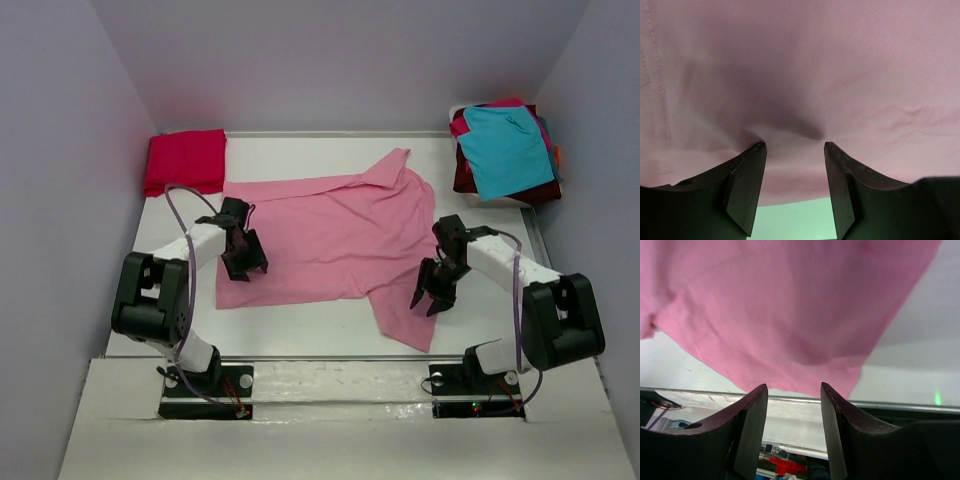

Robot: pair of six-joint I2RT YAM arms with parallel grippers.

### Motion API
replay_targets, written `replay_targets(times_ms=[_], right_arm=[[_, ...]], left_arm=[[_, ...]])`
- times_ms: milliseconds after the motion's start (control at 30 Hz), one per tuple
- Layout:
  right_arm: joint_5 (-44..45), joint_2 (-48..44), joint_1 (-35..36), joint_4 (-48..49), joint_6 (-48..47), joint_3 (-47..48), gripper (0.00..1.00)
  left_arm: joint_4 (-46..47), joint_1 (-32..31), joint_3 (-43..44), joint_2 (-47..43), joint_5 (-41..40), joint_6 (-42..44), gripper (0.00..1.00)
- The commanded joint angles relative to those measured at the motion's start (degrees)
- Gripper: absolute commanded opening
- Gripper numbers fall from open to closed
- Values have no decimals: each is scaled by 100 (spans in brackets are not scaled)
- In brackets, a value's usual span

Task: Fold and stack the t-shirts
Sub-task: Flatten the tshirt out

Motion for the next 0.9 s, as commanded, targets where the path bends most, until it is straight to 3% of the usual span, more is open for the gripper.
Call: replay_targets(times_ms=[0,200,533,867], right_arm=[[13,-458,39,-567,58,-382,53],[363,-925,39,-1095,129,73,55],[812,-564,39,-761,32,1111,54],[1040,962,39,504,102,1927,54]], left_arm=[[-784,-39,-501,-385,160,40,62],[-969,-39,-827,-974,327,-48,62],[-1154,111,-731,-1248,125,75,63],[-1048,111,955,-239,-411,373,63]])
